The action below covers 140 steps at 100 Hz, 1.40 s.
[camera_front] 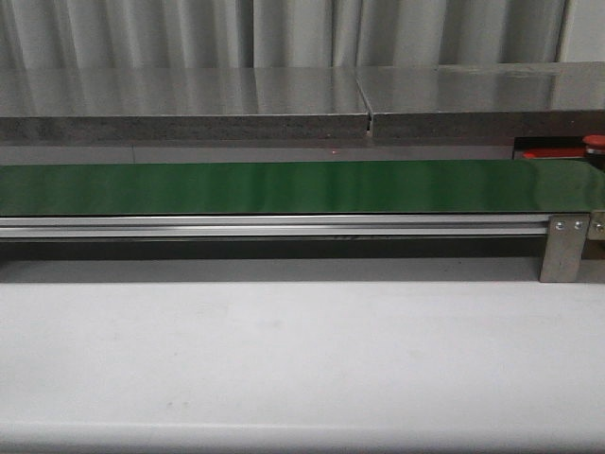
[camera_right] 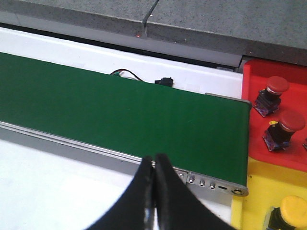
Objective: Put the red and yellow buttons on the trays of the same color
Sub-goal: 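Move the left gripper down over the next red button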
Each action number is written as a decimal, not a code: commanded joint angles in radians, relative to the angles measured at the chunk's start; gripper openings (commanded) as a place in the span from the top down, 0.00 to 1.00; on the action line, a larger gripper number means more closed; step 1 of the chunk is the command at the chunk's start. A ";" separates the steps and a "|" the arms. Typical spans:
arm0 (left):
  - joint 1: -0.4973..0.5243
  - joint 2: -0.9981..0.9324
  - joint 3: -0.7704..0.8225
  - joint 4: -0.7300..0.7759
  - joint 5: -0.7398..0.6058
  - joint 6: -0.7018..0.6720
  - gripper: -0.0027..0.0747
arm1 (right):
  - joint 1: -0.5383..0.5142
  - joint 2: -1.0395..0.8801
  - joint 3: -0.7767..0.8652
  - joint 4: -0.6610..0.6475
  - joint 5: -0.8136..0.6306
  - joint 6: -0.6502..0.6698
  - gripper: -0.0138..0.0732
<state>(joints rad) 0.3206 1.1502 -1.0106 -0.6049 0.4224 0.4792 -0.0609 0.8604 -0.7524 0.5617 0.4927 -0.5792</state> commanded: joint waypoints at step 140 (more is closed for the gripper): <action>0.074 0.945 -0.711 0.101 0.034 -0.028 0.19 | 0.001 -0.009 -0.035 0.011 -0.059 -0.008 0.98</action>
<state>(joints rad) 0.3909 2.1376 -1.6697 -0.4884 0.5061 0.4633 -0.0609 0.8604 -0.7524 0.5617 0.4927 -0.5805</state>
